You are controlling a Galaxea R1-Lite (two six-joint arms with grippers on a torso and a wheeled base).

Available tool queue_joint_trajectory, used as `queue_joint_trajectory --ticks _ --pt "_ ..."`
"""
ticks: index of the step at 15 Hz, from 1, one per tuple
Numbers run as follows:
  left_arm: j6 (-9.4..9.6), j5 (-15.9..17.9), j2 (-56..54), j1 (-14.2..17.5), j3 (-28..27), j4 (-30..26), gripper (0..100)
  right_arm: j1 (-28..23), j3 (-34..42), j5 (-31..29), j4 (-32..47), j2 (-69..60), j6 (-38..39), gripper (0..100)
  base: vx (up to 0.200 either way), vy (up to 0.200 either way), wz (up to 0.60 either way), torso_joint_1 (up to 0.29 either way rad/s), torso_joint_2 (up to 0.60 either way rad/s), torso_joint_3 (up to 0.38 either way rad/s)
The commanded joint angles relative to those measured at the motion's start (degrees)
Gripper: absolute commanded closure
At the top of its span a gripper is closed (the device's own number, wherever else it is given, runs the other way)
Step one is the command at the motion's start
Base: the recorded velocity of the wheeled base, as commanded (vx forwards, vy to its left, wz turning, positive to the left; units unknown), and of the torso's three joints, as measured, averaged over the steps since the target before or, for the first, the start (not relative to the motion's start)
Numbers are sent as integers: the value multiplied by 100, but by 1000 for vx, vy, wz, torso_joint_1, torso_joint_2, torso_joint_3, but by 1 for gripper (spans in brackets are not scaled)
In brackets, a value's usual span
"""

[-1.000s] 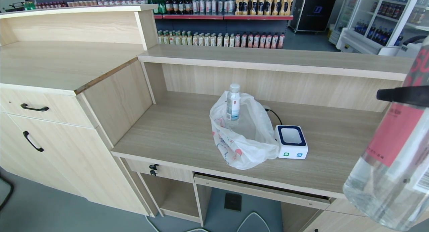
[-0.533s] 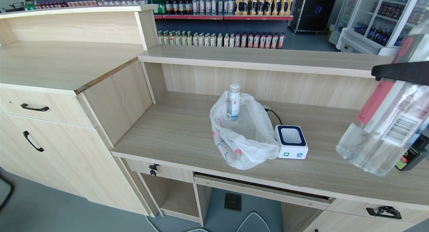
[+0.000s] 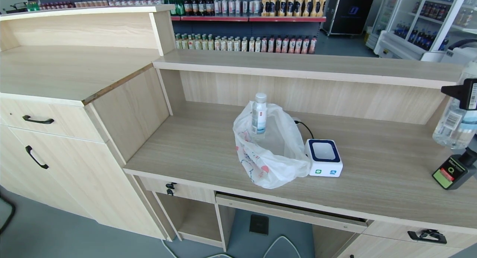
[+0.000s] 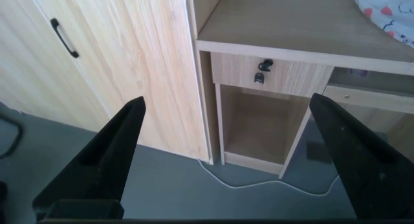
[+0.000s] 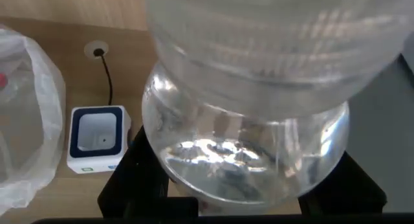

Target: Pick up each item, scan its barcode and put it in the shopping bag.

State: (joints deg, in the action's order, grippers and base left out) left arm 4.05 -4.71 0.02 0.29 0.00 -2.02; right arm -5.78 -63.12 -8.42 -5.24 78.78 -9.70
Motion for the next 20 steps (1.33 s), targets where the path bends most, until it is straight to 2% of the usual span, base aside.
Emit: queue_joint_trajectory --ticks 1,4,6,9,11,12,13,15,18,20 --pt "0 -4 -2 6 0 0 0 -292 160 -10 -205 252 -234 100 0 0 0 0 0 0" --pt "0 -4 -2 6 0 0 0 -345 388 -1 -539 244 -401 100 0 0 0 0 0 0" --pt "0 -4 -2 -3 0 0 0 -345 388 43 -583 252 -410 100 0 0 600 5 2 2" --pt "0 -4 -2 -3 0 0 0 -336 397 157 -706 305 -840 100 0 0 600 2 4 1" --pt "0 -4 -2 -3 0 0 0 -345 450 675 -961 428 -1368 100 0 0 300 6 1 1" --pt "0 -4 -2 -3 0 0 0 -354 485 842 -1093 551 -1895 100 0 0 0 0 0 0" --pt "0 -4 6 -3 0 0 0 -345 538 974 -1436 736 -2176 100 0 0 0 0 0 0" --pt "0 -4 -2 -3 0 0 0 -310 529 1545 -2262 1202 -2282 100 0 0 0 0 0 0" --pt "0 -4 -2 -3 0 0 0 -301 678 2328 -3088 1606 -2747 100 0 0 0 0 0 0" --pt "0 -4 -2 -3 0 0 0 -310 881 2609 -3501 1808 -2941 100 0 0 0 0 0 0"
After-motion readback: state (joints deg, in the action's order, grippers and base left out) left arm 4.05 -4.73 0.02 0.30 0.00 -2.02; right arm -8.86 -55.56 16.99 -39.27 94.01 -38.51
